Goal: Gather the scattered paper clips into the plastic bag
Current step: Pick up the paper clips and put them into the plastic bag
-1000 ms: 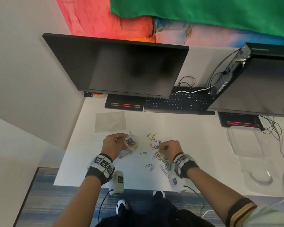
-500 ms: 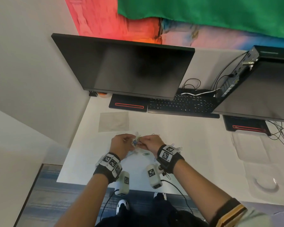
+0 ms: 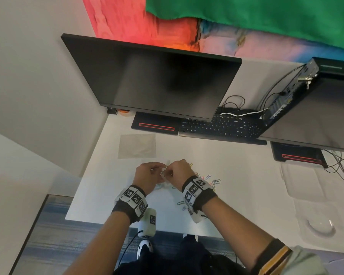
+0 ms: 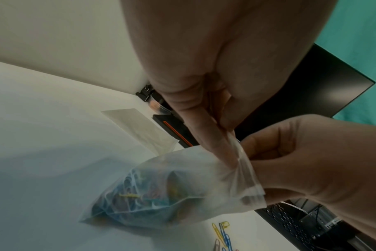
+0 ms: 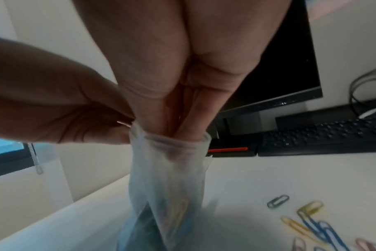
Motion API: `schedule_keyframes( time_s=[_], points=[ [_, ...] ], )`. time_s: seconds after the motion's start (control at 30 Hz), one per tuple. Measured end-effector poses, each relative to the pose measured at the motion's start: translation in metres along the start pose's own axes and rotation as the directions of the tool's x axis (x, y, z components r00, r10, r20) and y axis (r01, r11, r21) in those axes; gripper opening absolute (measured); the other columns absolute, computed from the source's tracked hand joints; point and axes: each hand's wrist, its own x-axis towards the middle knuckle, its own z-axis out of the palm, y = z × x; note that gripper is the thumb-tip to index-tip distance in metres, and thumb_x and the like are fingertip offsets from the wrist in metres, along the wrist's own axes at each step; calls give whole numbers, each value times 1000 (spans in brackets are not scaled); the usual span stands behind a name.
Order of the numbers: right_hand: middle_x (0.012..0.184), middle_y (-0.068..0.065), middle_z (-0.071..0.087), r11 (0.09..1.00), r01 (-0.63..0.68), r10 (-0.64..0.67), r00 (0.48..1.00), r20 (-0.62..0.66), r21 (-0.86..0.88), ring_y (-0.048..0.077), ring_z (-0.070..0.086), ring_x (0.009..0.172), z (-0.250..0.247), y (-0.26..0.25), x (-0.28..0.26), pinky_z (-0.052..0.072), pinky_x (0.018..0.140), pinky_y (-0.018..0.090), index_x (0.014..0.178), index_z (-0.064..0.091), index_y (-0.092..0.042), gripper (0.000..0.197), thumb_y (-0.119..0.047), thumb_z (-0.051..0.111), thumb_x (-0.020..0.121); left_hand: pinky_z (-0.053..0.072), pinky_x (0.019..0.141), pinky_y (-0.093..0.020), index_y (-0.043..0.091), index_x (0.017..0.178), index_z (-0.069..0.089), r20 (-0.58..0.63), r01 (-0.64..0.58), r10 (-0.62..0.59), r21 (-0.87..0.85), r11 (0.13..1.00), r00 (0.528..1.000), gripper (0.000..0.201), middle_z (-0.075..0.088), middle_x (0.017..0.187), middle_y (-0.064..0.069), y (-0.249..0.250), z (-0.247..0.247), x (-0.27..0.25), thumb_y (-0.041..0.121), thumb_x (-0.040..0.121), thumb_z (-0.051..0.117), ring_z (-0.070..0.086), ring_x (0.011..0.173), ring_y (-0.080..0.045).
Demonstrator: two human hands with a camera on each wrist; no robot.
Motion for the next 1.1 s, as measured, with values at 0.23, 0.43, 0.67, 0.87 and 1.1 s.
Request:
schedule_keyframes(
  time_s=[0.23,0.43,0.67,0.87,1.1],
  points=[
    [83,-1,75,945,-1,-2,1000,8,328,2,65,62,-32,11,3,54,63,15,88,78,-16,14,-7,71,80,61,79,-44,27,87,73,-16,10,-10,-26,1000,1000,27,75,78,-4,0,-9,5,8,95,56,75,69,-23],
    [128,2,63,997,-75,76,997,-29,32,14,59,112,-14,67,27,41,103,24,122,66,-19,30,-20,53,96,62,75,-45,23,87,73,-42,16,-18,-61,998,999,25,73,75,-6,-1,-19,1,5,94,57,74,68,-24],
    [161,8,6,921,25,61,977,206,-389,28,10,148,30,125,5,14,121,39,152,18,-11,54,-18,34,101,62,75,-44,18,91,74,-30,37,-39,-87,996,999,21,72,76,-2,-3,-28,2,4,94,58,74,66,-21],
    [161,1,-1,898,77,66,949,307,-433,23,-2,148,60,125,-40,19,119,44,154,6,-21,69,-58,5,96,62,75,-44,25,85,73,-13,21,-22,-84,996,1000,26,74,79,-5,-5,-25,5,5,94,58,75,67,-24],
    [143,12,41,895,114,-35,982,186,-432,30,42,128,67,106,-47,43,105,37,140,44,-9,62,7,58,82,63,74,-42,22,85,74,21,21,-19,-96,995,1000,25,73,84,-11,-2,-17,2,5,95,57,75,68,-26]
  ],
)
